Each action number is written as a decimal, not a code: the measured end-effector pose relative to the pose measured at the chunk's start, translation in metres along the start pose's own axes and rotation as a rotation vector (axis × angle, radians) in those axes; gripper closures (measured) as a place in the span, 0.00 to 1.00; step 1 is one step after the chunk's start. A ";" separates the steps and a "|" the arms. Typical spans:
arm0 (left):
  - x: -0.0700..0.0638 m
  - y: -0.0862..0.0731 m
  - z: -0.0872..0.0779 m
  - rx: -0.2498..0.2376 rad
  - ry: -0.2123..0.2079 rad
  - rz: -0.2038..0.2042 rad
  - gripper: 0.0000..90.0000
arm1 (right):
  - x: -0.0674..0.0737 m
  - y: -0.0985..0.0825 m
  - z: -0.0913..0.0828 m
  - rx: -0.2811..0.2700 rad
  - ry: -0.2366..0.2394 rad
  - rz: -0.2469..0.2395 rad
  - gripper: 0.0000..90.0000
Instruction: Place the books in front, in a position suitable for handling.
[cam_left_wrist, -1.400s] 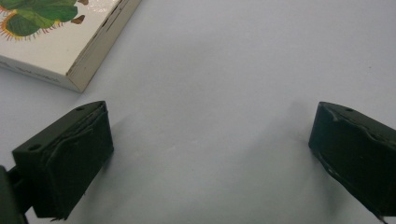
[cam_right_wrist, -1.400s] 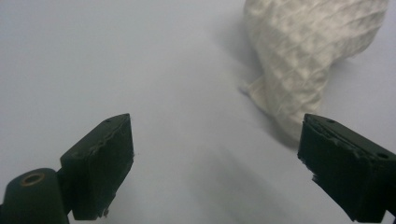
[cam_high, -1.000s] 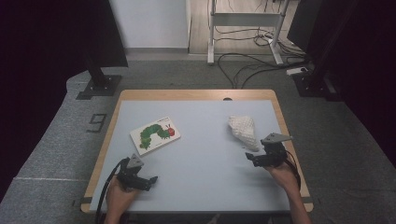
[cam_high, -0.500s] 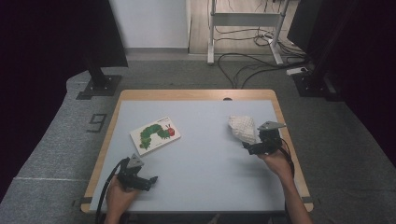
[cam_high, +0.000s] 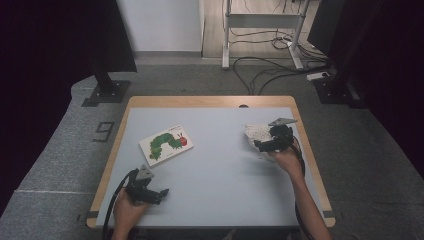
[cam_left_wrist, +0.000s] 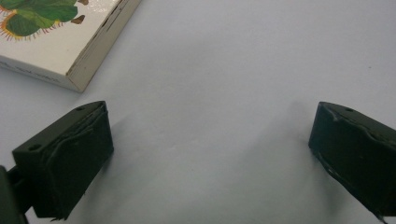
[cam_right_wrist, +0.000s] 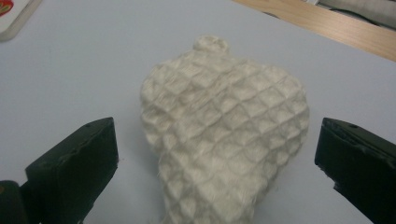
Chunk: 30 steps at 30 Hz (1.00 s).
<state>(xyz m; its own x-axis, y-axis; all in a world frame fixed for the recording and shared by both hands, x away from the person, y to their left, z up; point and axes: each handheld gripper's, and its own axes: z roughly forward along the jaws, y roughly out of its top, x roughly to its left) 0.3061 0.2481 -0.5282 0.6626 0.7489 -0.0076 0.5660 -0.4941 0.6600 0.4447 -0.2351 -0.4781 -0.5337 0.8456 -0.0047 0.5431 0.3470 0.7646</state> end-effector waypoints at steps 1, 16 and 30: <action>0.000 0.000 0.000 0.000 0.000 0.000 0.00 | -0.002 0.001 0.003 0.001 0.003 0.011 0.00; 0.000 0.000 0.000 0.000 0.000 0.000 0.00 | -0.011 -0.005 0.041 0.042 0.008 0.067 0.00; 0.000 0.000 0.000 0.000 0.000 0.000 0.00 | -0.010 -0.012 0.048 0.071 0.113 0.074 0.66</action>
<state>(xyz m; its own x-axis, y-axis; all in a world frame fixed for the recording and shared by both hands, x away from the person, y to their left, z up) 0.3060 0.2481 -0.5283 0.6626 0.7489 -0.0074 0.5657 -0.4941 0.6602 0.4745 -0.2282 -0.5186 -0.5580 0.8204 0.1252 0.6261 0.3171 0.7124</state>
